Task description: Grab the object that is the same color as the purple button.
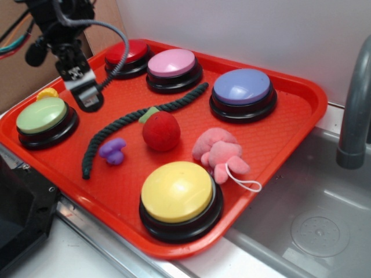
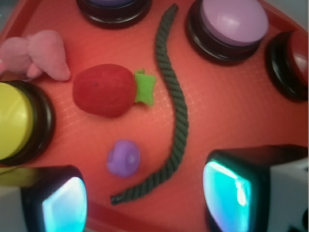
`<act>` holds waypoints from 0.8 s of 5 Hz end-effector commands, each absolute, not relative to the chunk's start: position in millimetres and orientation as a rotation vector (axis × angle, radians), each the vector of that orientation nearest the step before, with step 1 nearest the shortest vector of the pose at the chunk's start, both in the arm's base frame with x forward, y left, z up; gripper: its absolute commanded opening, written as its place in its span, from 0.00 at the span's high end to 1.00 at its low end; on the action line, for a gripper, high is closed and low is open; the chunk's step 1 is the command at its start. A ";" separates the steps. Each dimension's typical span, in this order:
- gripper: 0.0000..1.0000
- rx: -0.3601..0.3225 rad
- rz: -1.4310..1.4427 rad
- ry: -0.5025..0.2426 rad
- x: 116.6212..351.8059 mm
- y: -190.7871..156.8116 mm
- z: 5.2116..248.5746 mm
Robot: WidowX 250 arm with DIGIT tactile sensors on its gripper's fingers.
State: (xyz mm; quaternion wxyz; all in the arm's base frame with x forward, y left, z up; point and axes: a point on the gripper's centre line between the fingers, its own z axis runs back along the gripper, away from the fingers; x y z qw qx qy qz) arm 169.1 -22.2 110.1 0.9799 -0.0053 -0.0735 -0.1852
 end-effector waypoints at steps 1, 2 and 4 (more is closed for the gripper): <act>0.00 -0.026 -0.483 -0.157 178.6 -26.5 77.8; 0.00 -0.028 -0.519 -0.139 177.5 -30.9 61.1; 0.00 -0.037 -0.547 -0.105 173.7 -39.3 31.2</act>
